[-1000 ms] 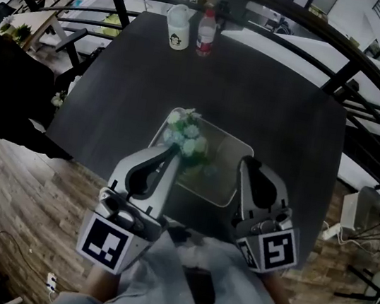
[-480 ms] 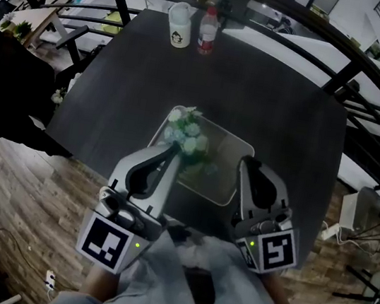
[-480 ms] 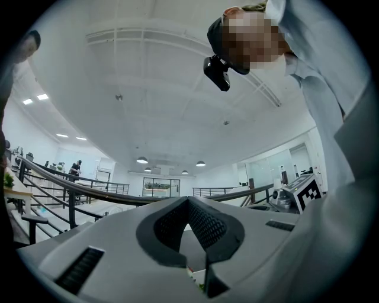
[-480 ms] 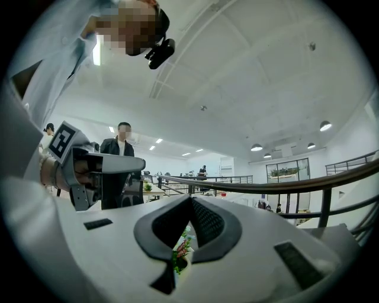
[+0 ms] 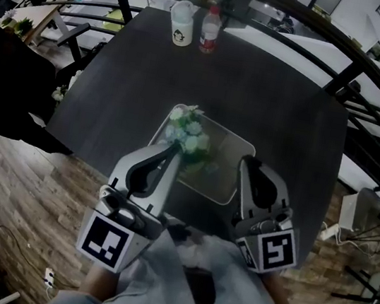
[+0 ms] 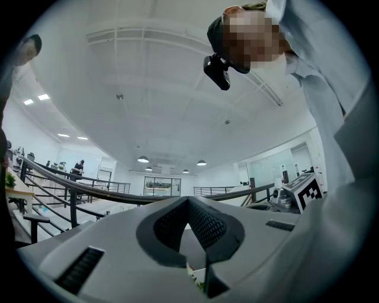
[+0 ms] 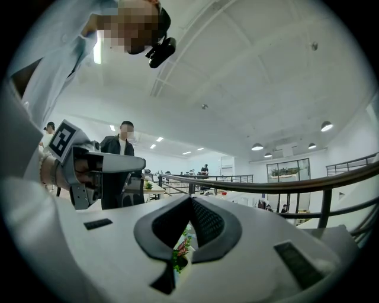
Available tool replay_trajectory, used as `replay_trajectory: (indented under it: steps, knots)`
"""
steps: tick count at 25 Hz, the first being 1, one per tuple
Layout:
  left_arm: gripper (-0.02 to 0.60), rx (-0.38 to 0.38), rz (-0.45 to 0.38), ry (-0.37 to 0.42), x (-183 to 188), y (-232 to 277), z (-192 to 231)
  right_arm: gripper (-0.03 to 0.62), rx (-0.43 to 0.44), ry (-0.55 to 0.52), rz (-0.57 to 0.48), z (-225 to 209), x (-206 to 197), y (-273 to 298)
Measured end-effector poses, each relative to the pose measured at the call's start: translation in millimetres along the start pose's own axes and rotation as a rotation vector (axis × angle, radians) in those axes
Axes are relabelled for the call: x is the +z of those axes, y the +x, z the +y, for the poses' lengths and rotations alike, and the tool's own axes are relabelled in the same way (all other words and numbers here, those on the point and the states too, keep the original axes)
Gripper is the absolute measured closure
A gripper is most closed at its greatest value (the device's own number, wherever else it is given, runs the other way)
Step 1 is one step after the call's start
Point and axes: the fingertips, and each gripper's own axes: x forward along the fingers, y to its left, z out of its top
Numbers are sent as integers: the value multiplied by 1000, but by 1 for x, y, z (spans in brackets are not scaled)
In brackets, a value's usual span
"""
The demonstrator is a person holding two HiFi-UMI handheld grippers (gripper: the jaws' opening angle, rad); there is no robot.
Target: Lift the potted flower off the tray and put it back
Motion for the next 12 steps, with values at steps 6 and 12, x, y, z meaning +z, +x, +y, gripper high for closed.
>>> replay_trajectory:
  steps: [6,12]
  knots:
    - [580,4,6,5,0,0,1,594,-9,-12,1,-3,-1,-1]
    - [580,4,4,3,-2,0,3,594,-13,-7,2,-3,-3,-1]
